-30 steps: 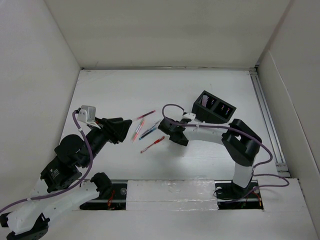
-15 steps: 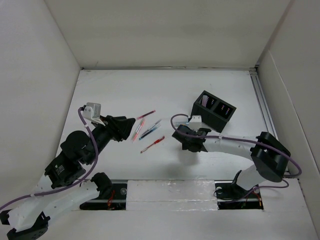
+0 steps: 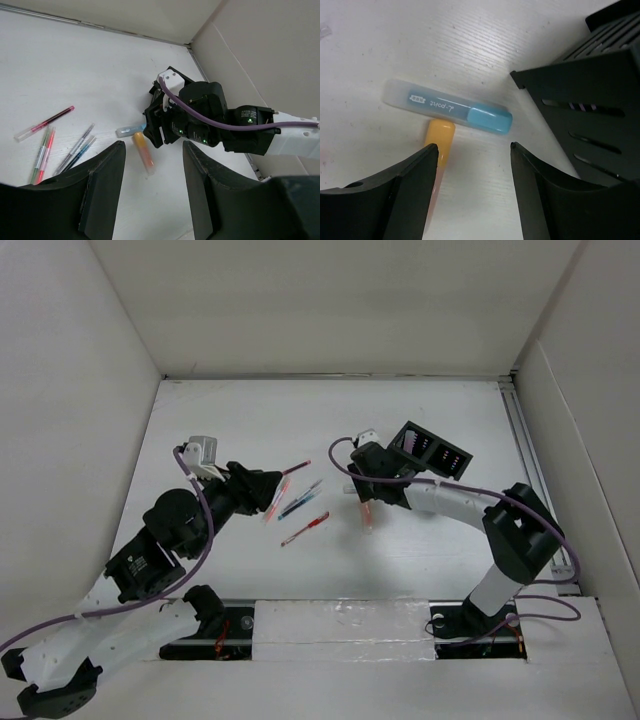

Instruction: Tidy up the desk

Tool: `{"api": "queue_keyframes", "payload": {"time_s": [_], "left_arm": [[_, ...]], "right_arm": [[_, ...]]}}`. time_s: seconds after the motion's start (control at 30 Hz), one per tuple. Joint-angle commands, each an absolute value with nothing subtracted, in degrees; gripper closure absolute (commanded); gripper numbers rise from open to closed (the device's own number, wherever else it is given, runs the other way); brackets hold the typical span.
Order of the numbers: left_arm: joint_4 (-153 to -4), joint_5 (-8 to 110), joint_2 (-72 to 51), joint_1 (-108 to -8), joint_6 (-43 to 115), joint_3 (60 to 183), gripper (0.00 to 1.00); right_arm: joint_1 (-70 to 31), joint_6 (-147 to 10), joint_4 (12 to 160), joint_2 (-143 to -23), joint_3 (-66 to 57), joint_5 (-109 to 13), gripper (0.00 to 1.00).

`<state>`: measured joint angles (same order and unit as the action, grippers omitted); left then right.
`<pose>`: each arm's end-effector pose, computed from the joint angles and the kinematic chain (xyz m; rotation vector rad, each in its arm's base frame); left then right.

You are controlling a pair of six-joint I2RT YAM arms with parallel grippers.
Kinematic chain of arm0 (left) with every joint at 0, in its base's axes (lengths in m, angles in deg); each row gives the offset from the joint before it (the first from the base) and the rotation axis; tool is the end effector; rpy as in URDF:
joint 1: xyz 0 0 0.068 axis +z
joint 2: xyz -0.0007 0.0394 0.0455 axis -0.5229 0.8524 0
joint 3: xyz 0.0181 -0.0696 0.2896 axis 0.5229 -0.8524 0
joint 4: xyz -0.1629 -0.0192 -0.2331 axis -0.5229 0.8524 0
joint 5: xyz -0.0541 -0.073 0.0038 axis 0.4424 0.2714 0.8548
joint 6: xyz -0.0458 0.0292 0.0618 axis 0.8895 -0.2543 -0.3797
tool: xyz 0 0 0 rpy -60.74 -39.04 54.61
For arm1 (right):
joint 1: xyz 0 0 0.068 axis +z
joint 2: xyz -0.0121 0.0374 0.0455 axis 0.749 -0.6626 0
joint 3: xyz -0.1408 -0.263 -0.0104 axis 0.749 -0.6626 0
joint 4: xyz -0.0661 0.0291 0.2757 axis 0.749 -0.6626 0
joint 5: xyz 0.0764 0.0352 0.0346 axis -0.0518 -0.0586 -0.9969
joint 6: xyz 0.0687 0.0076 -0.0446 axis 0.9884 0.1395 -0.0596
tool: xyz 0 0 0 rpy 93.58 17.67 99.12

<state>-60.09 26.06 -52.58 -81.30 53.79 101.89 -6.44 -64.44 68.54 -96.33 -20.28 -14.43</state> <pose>0.1157 -0.1044 0.4272 0.0368 1.5806 -0.8723 0.3048 0.2327 0.1895 -0.4596 2.3247 -0.1313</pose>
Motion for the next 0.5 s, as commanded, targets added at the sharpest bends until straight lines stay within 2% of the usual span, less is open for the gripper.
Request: {"api": "queue_keyframes", "payload": {"time_s": [0.0,0.23,0.47], "left_arm": [[-61.8,24.1,-52.2,-81.5,56.1,104.1,0.55],[-62.1,22.3,-51.1,-81.5,57.3,104.4,0.55],[-62.4,22.0,-49.5,-81.5,56.1,104.9,0.55]], "right_arm": [[-7.1,-69.6,73.8,-97.5,-17.3,-17.8,0.35],[-8.5,-65.8,74.1,-97.5,-19.5,-19.7,0.42],[-6.3,-60.7,76.3,-95.4,-23.5,-19.3,0.45]]}}
